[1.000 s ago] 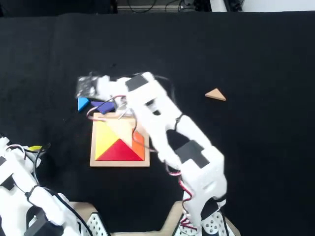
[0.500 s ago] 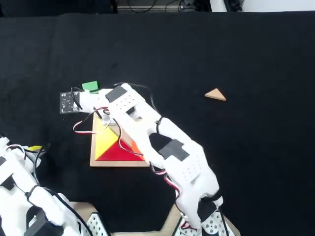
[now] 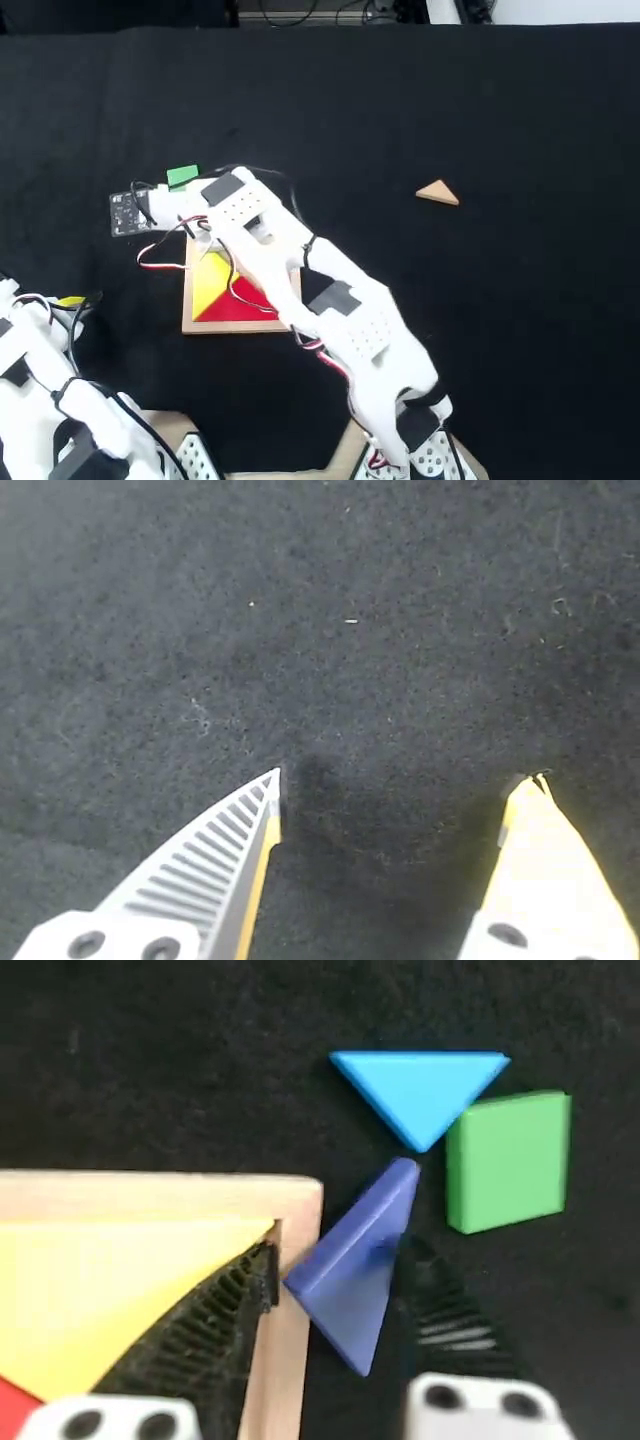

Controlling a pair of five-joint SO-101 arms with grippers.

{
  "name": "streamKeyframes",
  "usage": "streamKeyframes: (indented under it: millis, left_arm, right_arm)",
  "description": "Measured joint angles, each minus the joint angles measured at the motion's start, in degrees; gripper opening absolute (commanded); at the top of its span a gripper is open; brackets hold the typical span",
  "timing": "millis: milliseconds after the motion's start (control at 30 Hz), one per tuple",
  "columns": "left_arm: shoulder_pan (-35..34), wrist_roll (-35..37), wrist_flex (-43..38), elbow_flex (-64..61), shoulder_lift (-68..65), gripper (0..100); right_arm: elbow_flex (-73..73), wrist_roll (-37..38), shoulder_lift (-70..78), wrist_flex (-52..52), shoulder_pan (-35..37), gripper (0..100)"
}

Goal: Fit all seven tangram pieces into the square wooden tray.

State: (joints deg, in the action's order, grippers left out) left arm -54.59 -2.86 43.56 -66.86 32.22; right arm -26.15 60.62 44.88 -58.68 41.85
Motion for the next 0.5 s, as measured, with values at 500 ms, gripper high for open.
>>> streamKeyframes:
  millis: [500]
  left_arm:
    - [0.00, 0.00, 0.00, 0.00, 0.00, 34]
  right_arm:
    - [-28.66, 1.32, 11.16, -19.69, -1.05, 3.8]
